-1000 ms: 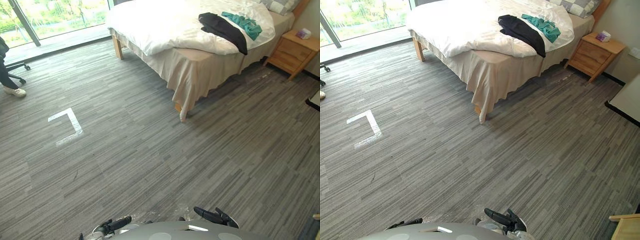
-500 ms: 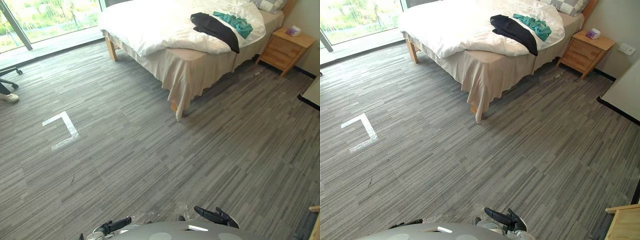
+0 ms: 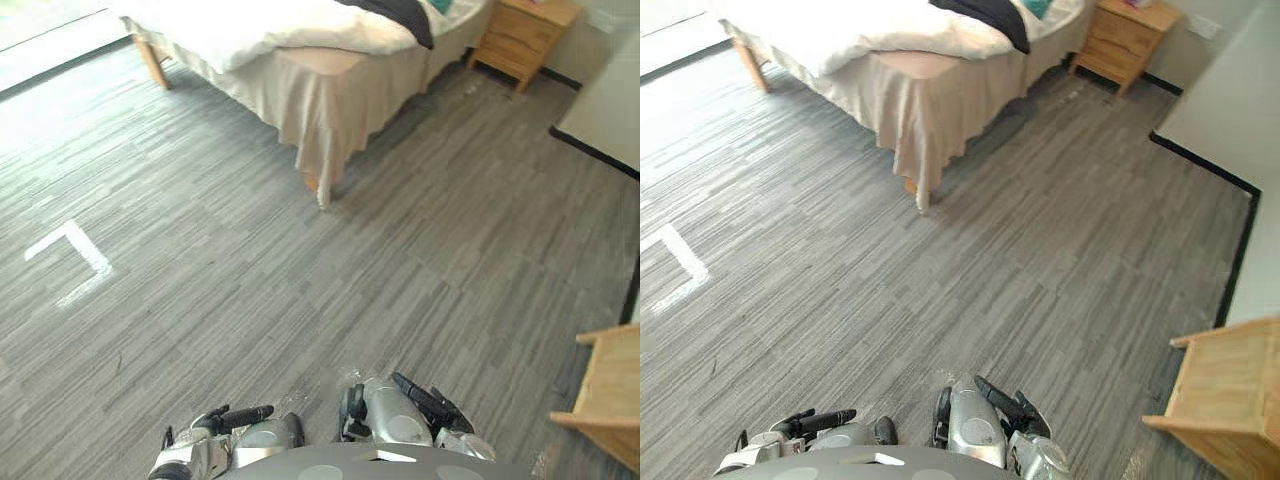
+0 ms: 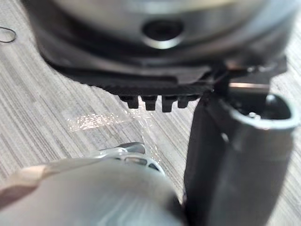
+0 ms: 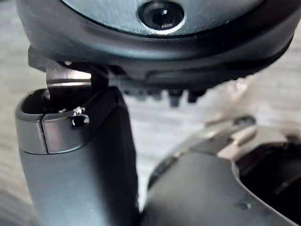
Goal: Tidy up the quilt and then pick up the clothes from the bed and put them into the laundry hamper
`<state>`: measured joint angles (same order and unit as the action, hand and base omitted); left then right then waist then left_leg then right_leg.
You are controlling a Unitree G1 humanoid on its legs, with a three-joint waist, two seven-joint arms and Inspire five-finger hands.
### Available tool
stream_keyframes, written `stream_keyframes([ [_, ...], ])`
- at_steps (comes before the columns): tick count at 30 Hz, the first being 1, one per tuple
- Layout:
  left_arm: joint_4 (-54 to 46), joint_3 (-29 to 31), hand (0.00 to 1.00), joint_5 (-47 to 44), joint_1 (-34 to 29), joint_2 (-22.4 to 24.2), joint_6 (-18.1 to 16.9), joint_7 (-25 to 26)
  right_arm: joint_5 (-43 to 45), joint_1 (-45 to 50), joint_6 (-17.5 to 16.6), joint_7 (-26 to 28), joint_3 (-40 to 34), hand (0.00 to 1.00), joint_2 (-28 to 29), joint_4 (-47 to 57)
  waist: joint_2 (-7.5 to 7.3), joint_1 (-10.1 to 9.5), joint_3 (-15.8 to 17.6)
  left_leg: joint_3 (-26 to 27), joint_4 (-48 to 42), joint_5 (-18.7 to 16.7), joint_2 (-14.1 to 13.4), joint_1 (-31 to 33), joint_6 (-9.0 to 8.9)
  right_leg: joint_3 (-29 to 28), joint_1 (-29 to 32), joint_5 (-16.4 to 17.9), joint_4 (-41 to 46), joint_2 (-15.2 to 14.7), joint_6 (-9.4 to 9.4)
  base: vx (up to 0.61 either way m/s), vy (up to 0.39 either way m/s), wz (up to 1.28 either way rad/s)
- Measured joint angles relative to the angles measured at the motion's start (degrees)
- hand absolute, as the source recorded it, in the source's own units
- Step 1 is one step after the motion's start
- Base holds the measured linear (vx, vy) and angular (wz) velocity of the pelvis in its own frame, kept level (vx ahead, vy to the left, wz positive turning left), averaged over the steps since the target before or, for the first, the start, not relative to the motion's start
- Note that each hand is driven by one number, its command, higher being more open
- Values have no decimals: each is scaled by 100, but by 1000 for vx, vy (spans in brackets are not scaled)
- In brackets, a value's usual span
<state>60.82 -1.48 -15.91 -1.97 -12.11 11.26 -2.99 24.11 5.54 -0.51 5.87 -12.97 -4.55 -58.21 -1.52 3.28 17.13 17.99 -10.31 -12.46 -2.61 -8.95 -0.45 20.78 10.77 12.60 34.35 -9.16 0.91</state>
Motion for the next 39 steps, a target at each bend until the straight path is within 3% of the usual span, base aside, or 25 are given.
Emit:
stream_keyframes([
  [3,52,-38,100,-24,50,16,-6,-2,187,8,-20,-23,-119,100,11,27,116,3,121,163,-187,-228,-506,-76,-240,110,97,-83,-737,48,123,132,-234,-58],
  [4,59,-46,100,-24,103,39,-11,1,219,22,-28,-18,-200,100,21,77,177,10,161,292,-185,-305,-761,-176,-398,61,269,-230,-1126,33,292,241,-347,-62],
  [7,184,65,100,-23,62,-3,-12,-4,149,72,-151,-17,-340,100,105,165,70,12,228,592,-142,-478,-1055,-669,-929,-70,525,-1148,-2055,-305,636,387,-455,-48],
  [8,219,112,100,-21,26,93,-31,20,146,40,-173,1,-423,100,78,188,197,54,278,701,-114,-563,-1320,-954,-961,65,553,-1630,-1559,-251,426,490,-511,-22],
  [9,222,141,100,-22,19,123,-33,19,146,41,-223,35,-460,100,85,249,262,131,270,718,-86,-567,-1405,-1018,-818,101,658,-1333,-1167,-197,176,443,-407,-16],
  [10,241,202,100,-11,-36,158,-89,-27,89,-7,-322,39,-484,100,120,295,301,158,238,643,-209,-271,-1475,-1062,-667,49,901,-810,-508,-175,-180,431,-415,-14],
  [12,185,266,100,8,-27,270,-192,-2,11,-15,-365,22,-621,100,95,242,439,172,173,283,-805,262,-1749,-857,-540,121,892,-297,-132,-48,-365,465,-459,-16],
  [13,162,317,100,63,-25,309,-279,12,-97,-18,-443,31,-667,100,35,215,526,180,124,89,-1417,726,-1956,-583,-494,145,729,-85,-198,125,-423,485,-417,-11],
  [14,145,391,100,74,-23,328,-365,7,-127,-24,-510,37,-637,100,15,174,547,176,113,-121,-2184,811,-2083,-283,-614,134,528,-35,-407,324,-469,576,-444,-26],
  [15,79,513,100,76,-22,432,-418,-29,-129,-23,-574,32,-592,100,-29,59,655,171,48,-521,-3180,577,-2054,122,-787,79,131,-54,-854,636,-476,476,-315,-35],
  [16,25,585,100,76,-26,466,-417,-34,-128,-24,-591,33,-567,100,-58,-16,643,159,56,-701,-3551,375,-1950,263,-859,16,-108,-97,-1099,771,-504,483,-246,-61],
  [17,-69,708,100,71,-59,517,-433,-49,-132,-23,-610,57,-521,100,-119,-143,590,95,68,-888,-3986,15,-1661,446,-878,-173,-603,-170,-1556,970,-549,475,-195,-83],
  [20,-354,702,100,47,-69,538,-492,-252,-137,-12,-616,243,-455,100,-175,-154,515,-66,62,-917,-3858,-469,-871,1368,-699,-624,-1418,-235,-2281,1207,-609,454,-142,-91],
  [21,-458,738,100,47,-65,563,-490,-279,-147,-28,-609,262,-458,100,-179,-104,505,-130,68,-894,-3606,-540,-560,1821,-570,-865,-1644,-233,-2435,1220,-618,547,-56,-108],
  [23,-548,879,100,30,-62,624,-493,-287,-257,-19,-599,264,-460,100,-178,2,499,-227,74,-869,-3138,-538,-249,2271,-528,-1169,-1940,-219,-2598,1204,-635,516,46,-109],
  [25,-624,994,100,21,-53,668,-489,-234,-345,64,-591,271,-435,100,-107,200,472,-316,90,-657,-1990,-130,-100,2469,-412,-1525,-2433,-103,-2876,1153,-537,468,133,-114],
  [27,-628,1047,100,36,-72,712,-491,-185,-347,309,-596,283,-313,100,11,440,512,-292,65,-288,-780,798,-153,2437,-214,-1798,-2912,212,-2968,1203,-361,487,218,-71],
  [28,-623,1076,100,36,-78,730,-498,-186,-335,442,-586,323,-272,100,3,489,537,-308,11,-198,-611,1746,-224,2412,265,-1946,-3082,434,-2917,1241,-270,427,209,-32],
  [29,-617,1101,100,39,-15,672,-495,-190,-343,441,-577,319,-222,100,50,453,411,-267,3,-141,-635,1662,-128,2392,524,-1955,-3126,486,-2901,1156,-220,520,250,-12],
  [30,-634,1062,100,78,98,674,-522,-187,-347,425,-572,318,-184,100,112,455,197,-261,-31,-81,-532,1586,63,2427,574,-1920,-3035,415,-2857,974,-121,498,246,9],
  [31,-628,1058,100,74,188,679,-526,-190,-355,405,-574,327,-165,100,155,454,137,-301,-24,-50,-578,1526,131,2461,659,-1932,-2995,288,-2863,896,-49,558,301,6],
  [34,-570,1047,100,55,218,670,-497,-187,-486,250,-540,346,-150,100,200,384,138,-327,-31,108,-823,1057,184,2327,755,-2078,-3100,-174,-2768,779,-18,393,263,-8],
  [37,-447,1085,100,58,210,675,-470,-126,-589,61,-540,348,-106,100,185,354,153,-459,-107,310,-515,735,360,1942,734,-2089,-2708,-189,-1714,542,24,269,214,-35],
  [38,-395,1016,100,61,157,695,-475,-122,-587,3,-538,358,-108,100,172,278,177,-451,-197,366,-42,738,557,1607,689,-1924,-2012,-281,-222,322,519,275,257,-22],
  [39,-365,950,100,60,140,689,-462,-121,-585,7,-530,368,-112,100,172,263,173,-423,-201,350,185,757,702,1368,675,-1821,-1611,-430,629,189,807,233,215,-9],
])
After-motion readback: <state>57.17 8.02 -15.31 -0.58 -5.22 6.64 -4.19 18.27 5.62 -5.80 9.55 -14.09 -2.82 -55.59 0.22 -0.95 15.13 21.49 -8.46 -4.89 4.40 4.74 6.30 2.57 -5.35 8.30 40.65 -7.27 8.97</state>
